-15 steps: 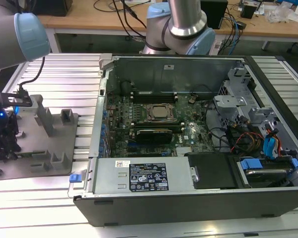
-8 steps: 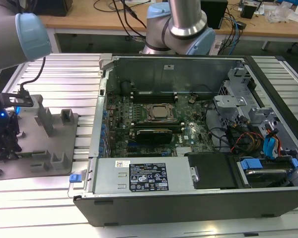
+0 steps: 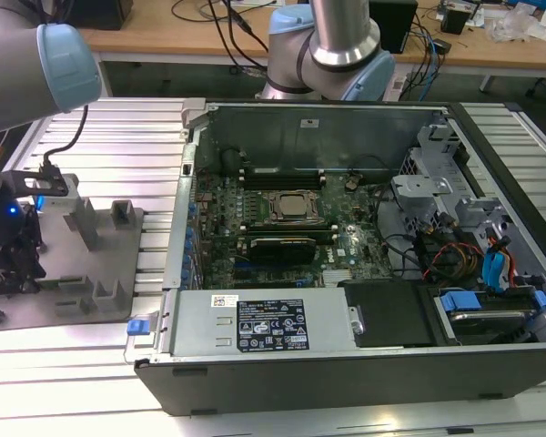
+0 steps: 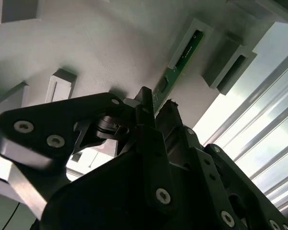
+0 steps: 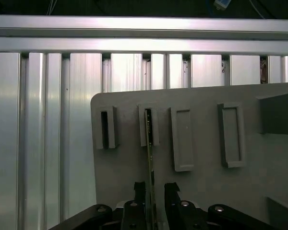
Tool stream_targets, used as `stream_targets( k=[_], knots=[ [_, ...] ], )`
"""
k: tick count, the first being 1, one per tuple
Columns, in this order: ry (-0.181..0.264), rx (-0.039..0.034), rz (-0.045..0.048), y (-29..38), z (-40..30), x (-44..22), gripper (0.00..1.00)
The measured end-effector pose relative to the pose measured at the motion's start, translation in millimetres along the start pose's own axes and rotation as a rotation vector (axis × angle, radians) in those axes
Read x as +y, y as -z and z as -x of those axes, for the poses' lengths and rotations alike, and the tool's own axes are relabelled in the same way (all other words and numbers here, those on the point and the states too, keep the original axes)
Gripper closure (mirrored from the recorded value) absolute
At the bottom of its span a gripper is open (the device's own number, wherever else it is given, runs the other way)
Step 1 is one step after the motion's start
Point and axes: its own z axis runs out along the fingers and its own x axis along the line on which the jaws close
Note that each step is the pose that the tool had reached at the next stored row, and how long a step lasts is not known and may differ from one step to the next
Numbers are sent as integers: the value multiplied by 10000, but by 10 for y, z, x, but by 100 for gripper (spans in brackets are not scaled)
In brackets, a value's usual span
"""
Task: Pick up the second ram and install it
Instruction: 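Pick up the second ram and move it above second insertion slot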
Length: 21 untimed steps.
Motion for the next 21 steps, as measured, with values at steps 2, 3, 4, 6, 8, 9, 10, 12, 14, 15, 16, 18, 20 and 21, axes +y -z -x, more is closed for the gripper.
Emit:
stream_targets(
  k=[2,3,4,6,8,9,10,12,14,15,16,18,20,21],
  knots=[
    [0,-1,0,0,0,0,71],
    [0,0,0,0,0,0,71],
    [0,-2,1,0,0,0,84],
    [0,-2,0,0,0,0,87],
    [0,-2,0,0,0,0,87],
    [0,-3,0,0,0,0,87],
    [0,-4,0,0,0,0,87],
    [0,-4,1,0,0,0,87],
    [0,-5,0,0,0,0,87],
    [0,-5,1,0,0,0,87],
    [0,-5,0,0,0,0,87],
    [0,-6,0,0,0,0,87],
    [0,-7,0,0,-1,0,87],
    [0,-8,-2,2,-1,0,87]
  ],
)
